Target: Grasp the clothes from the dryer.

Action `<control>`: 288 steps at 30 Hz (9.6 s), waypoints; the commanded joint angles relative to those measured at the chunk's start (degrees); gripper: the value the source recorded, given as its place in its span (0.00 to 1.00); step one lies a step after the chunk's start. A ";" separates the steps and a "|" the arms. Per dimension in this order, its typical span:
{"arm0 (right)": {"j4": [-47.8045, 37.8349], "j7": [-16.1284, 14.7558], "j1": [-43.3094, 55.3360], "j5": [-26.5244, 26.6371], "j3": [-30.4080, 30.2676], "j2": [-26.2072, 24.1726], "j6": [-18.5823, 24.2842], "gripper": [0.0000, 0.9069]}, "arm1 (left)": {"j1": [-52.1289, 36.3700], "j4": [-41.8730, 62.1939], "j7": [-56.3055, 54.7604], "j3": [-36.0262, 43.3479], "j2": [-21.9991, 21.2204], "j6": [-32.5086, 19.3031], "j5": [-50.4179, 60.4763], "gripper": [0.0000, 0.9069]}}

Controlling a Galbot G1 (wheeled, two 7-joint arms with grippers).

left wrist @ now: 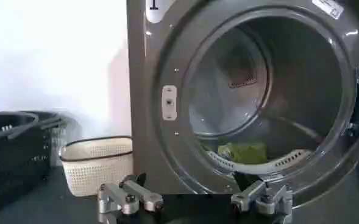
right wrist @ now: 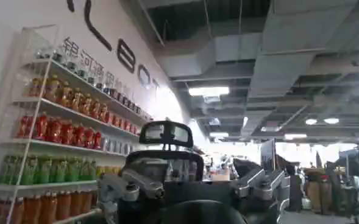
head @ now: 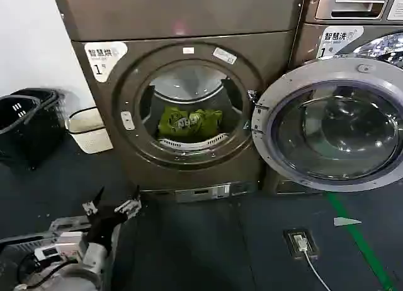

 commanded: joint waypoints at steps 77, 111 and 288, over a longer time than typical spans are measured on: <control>1.60 -1.23 0.57 8.47 -1.61 0.56 7.44 1.00 | -0.23 -0.67 1.19 -0.58 -0.45 0.29 -0.76 1.00; 1.71 -2.95 0.21 9.80 -1.91 1.09 11.22 1.00 | 0.25 -1.43 1.36 -0.78 -0.34 0.03 -0.79 1.00; 7.19 -4.40 3.13 2.35 -5.97 2.97 7.67 1.00 | -88.53 123.93 51.03 44.58 3.53 -39.18 38.73 0.00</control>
